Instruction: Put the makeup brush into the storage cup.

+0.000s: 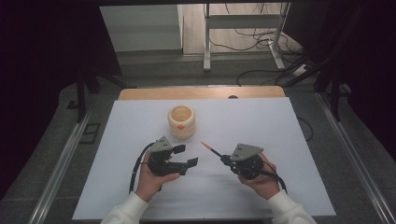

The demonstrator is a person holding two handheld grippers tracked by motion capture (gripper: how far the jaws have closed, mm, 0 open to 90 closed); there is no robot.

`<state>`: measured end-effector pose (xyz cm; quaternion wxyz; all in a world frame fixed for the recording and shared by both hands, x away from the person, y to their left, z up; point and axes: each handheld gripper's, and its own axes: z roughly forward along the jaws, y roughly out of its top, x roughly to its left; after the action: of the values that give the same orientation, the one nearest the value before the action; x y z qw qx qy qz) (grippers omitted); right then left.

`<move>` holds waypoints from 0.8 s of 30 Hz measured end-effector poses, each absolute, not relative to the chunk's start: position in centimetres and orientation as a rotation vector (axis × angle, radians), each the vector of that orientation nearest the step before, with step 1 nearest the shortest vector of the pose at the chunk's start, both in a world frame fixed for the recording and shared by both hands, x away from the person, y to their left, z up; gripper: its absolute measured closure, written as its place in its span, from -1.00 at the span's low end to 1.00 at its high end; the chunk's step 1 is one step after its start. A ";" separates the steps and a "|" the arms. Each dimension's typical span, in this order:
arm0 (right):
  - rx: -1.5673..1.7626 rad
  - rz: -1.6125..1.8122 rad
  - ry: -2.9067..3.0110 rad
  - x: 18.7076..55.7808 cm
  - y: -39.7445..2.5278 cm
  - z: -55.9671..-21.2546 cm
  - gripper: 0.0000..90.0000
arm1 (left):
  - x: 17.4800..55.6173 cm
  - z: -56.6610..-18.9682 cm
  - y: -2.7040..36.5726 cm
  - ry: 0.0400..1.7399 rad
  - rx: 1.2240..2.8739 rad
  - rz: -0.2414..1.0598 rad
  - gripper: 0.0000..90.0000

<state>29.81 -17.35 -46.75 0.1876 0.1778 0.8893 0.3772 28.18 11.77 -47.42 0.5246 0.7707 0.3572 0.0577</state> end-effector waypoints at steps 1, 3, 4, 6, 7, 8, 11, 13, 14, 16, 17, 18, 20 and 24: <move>0.501 1.061 2.502 29.8 -17.4 -46.7 0.90 | 28.2 -47.4 11.7 0.858 1.841 0.135 -0.45; 0.502 1.063 2.498 29.8 -17.3 -46.7 0.90 | 28.4 -47.5 11.5 0.858 1.835 0.123 -0.45; 0.502 1.063 2.498 29.8 -17.3 -46.7 0.90 | 28.4 -47.5 11.4 0.859 1.833 0.124 -0.45; 0.504 1.066 2.494 29.8 -17.3 -46.7 0.90 | 28.5 -47.5 11.3 0.859 1.829 0.121 -0.44; 0.505 1.068 2.492 29.8 -17.3 -46.7 0.90 | 28.6 -47.5 11.3 0.860 1.825 0.118 -0.44; 0.505 1.069 2.490 29.8 -17.3 -46.7 0.90 | 28.6 -47.5 11.2 0.860 1.821 0.115 -0.44; 0.508 1.076 2.481 29.7 -17.3 -46.7 0.90 | 28.8 -47.4 11.2 0.862 1.805 0.106 -0.44; 0.507 1.082 2.473 29.7 -17.3 -46.7 0.90 | 28.8 -47.4 11.1 0.856 1.801 0.096 -0.44; 0.509 1.086 2.470 29.7 -17.2 -46.7 0.90 | 28.9 -47.4 11.0 0.857 1.799 0.095 -0.44; 0.511 1.090 2.467 29.7 -17.2 -46.6 0.90 | 29.0 -47.4 10.9 0.859 1.798 0.087 -0.44; 0.512 1.092 2.465 29.7 -17.3 -46.6 0.90 | 29.0 -47.5 10.8 0.859 1.798 0.085 -0.44; 0.512 1.095 2.464 29.7 -17.3 -46.6 0.90 | 29.0 -47.5 10.8 0.860 1.797 0.083 -0.44; 0.512 1.100 2.462 29.7 -17.2 -46.6 0.90 | 29.2 -47.6 10.7 0.865 1.792 0.069 -0.44; 0.509 1.103 2.461 29.7 -17.2 -46.7 0.90 | 29.2 -47.6 10.7 0.867 1.793 0.057 -0.44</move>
<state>29.67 -17.21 -46.66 0.1973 0.1818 0.8791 0.3939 29.25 10.67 -47.62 0.5434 0.7554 0.3654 0.0241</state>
